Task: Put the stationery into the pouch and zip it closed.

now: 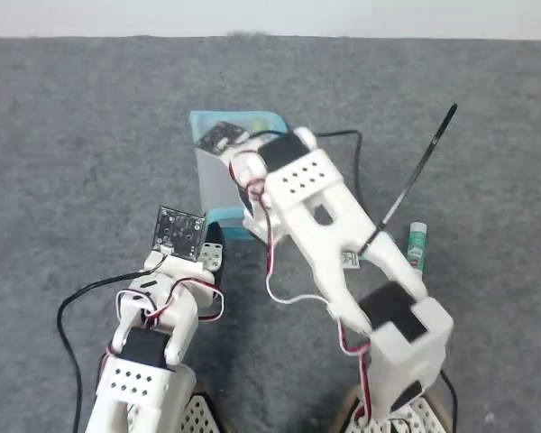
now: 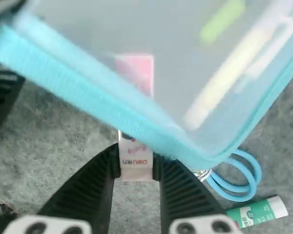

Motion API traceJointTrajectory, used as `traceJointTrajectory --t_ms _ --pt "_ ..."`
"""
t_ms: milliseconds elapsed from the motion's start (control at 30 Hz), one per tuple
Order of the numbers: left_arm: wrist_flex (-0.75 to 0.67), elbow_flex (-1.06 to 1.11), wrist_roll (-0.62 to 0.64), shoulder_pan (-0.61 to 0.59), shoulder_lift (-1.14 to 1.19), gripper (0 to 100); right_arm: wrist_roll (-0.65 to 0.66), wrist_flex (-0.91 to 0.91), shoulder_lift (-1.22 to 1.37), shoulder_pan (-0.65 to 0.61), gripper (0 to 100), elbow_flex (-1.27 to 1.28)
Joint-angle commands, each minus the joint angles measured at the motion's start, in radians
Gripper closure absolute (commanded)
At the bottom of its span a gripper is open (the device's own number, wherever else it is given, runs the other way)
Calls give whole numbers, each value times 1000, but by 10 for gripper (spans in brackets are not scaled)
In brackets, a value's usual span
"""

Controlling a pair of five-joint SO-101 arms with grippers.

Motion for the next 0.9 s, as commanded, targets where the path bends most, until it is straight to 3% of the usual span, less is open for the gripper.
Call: traceJointTrajectory --t_ms 0,100,300,567,733,867 --pt "-37 -8 15 14 -11 988 -9 77 44 -12 990 -216" --pt "-38 1 15 14 -15 988 -8 120 117 -39 979 -322" --pt "-40 2 15 14 -15 988 -40 105 153 -105 807 -410" --pt "-38 2 15 11 -15 988 -84 116 151 -102 811 -482" --pt "-38 -2 15 0 -15 988 -84 124 151 -33 814 -477" --pt "-41 -33 25 -149 -15 988 -83 122 127 58 814 -345"
